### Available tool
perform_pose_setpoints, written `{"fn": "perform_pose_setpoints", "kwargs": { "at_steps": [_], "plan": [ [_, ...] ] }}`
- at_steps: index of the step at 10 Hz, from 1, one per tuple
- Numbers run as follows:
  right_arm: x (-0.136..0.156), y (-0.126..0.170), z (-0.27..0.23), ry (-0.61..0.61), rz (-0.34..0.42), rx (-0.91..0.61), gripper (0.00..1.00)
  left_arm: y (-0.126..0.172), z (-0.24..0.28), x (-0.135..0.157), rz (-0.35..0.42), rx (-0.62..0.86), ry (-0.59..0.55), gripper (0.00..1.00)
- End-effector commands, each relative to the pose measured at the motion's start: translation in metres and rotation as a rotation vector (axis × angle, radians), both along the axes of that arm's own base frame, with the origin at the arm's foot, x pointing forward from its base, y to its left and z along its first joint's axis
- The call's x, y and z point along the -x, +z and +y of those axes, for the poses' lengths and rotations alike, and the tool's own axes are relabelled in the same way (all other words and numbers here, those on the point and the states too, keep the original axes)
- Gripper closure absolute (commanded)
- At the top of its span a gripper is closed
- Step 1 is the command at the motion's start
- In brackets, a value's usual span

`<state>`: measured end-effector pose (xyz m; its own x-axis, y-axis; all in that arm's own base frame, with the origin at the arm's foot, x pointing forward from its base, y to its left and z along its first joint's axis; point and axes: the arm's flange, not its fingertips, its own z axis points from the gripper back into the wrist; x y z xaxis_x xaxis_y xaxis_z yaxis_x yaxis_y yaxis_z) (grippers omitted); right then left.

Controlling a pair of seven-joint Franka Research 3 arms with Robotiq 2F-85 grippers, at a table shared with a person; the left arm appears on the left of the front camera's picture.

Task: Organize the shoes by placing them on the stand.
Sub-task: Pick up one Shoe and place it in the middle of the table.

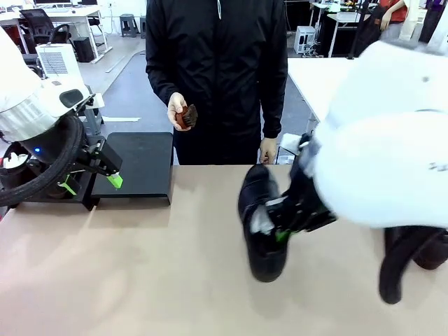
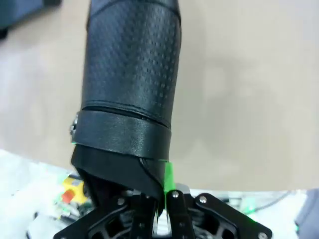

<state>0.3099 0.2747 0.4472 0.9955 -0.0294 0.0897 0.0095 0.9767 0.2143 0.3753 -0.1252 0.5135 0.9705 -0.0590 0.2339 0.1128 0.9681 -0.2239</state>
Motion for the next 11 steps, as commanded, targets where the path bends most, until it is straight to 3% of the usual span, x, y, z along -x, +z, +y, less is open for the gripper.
{"fn": "perform_pose_setpoints", "kwargs": {
  "at_steps": [1,2,6,11],
  "plan": [
    [-0.019,-0.016,0.024,0.049,0.006,-0.036,1.00,-0.002,0.003,0.000,-0.015,-0.003,-0.006,0.00],
    [-0.015,-0.027,0.035,0.108,0.007,-0.008,1.00,-0.002,0.003,0.000,-0.015,-0.003,-0.006,0.00],
    [-0.024,-0.069,0.045,0.118,0.076,0.004,0.97,-0.002,0.003,0.000,-0.015,-0.003,-0.006,0.00],
    [-0.034,-0.097,0.039,0.095,0.138,-0.007,0.08,-0.002,0.003,0.000,-0.015,-0.003,-0.006,0.00]
  ]
}}
